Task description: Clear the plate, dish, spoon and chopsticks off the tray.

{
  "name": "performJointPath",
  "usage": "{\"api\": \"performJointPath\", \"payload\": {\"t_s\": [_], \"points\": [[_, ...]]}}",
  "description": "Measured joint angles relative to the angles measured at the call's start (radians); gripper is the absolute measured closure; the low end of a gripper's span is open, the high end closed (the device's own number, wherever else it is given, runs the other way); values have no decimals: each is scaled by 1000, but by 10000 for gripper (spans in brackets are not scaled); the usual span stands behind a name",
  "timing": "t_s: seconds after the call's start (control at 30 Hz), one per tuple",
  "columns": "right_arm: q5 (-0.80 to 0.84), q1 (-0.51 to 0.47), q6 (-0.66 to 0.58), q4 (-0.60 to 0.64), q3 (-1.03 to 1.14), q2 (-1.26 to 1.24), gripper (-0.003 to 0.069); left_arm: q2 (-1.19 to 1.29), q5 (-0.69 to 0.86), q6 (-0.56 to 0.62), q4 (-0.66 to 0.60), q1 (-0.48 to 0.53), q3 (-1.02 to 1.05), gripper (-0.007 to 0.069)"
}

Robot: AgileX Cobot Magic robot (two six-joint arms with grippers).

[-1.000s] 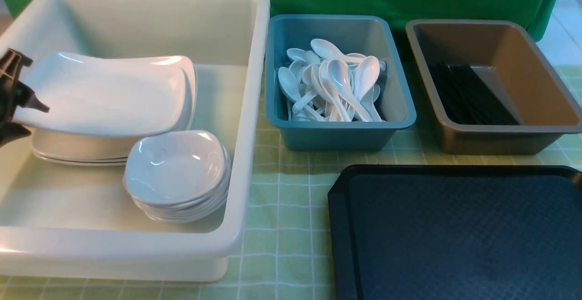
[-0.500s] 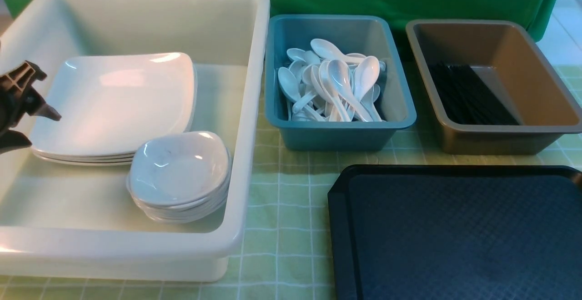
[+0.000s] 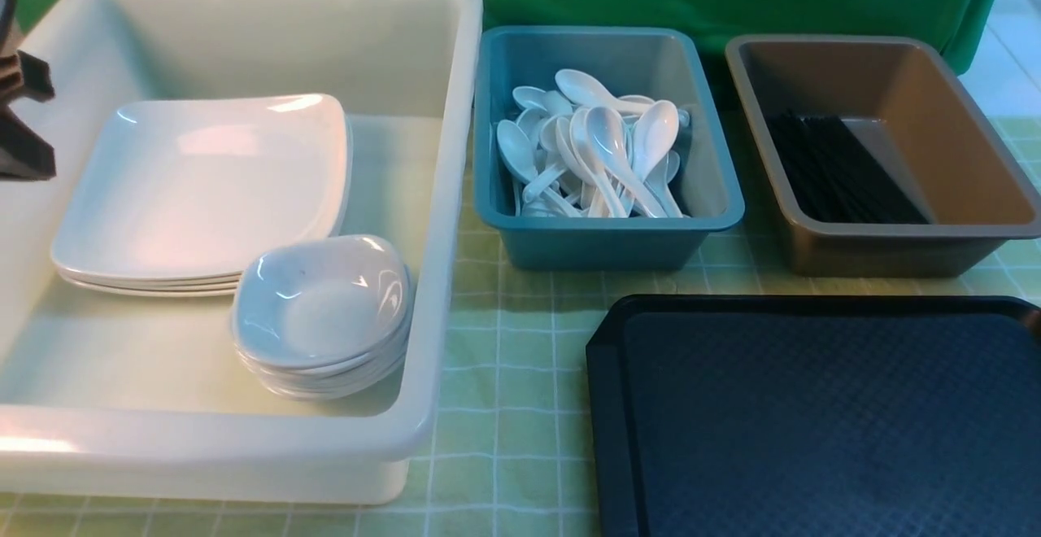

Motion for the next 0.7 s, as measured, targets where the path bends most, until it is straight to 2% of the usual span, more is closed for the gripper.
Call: {"api": "performJointPath", "payload": {"t_s": [0.13, 0.23, 0.47, 0.6, 0.7], "points": [[-362, 0, -1, 8, 151, 3, 649, -38, 5, 24, 3, 0, 0, 635], [-537, 0, -1, 9, 208, 3, 648, -45, 8, 27, 3, 0, 0, 635], [-685, 0, -32, 67, 219, 4, 645, -49, 47, 46, 4, 0, 0, 635], [-696, 28, -177, 147, 219, 4, 659, -81, 83, 65, -10, 0, 0, 635], [-695, 64, -215, 173, 219, 4, 659, -110, 83, 72, -10, 0, 0, 635]]}}
